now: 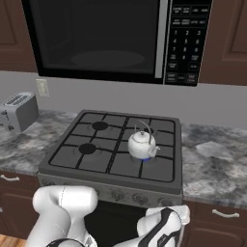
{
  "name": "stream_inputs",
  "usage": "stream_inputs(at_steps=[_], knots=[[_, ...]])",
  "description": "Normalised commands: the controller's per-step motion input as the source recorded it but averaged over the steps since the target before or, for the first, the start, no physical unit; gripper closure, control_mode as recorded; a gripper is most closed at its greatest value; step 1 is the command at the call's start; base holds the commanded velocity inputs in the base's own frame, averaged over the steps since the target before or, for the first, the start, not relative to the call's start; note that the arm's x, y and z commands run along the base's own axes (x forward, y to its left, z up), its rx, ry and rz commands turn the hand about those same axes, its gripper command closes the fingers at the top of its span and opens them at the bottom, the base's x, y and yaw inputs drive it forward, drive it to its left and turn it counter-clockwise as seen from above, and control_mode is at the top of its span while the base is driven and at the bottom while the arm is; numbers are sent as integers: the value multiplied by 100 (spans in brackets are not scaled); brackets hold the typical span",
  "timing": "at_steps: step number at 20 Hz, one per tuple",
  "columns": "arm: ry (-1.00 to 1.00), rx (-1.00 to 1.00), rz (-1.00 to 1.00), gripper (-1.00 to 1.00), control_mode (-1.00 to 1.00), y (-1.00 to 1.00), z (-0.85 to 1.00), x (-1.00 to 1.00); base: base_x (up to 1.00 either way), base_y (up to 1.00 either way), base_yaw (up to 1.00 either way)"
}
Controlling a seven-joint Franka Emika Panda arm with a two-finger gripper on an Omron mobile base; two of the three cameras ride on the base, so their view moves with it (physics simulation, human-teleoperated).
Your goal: The kettle is done boiling. Turn off the stove, then wait for 300 timesteps before moving the kettle to the dining table.
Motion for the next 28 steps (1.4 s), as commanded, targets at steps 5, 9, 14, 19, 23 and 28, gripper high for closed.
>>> stream_inputs(at_steps=[5, 9, 14, 19, 23, 28], knots=[[7, 42, -7, 100, -100, -9, 23, -4, 0, 0, 0], [6, 46, -7, 100, -100, -15, 19, -14, 0, 0, 0], [3, 44, -10, 100, -100, -14, 7, -12, 0, 0, 0], [3, 36, -9, 100, -100, -14, 0, -14, 0, 0, 0], [0, 24, -6, -100, -100, -6, 0, -12, 0, 0, 0], [0, 11, -2, -100, -100, -1, 2, -9, 0, 0, 0]])
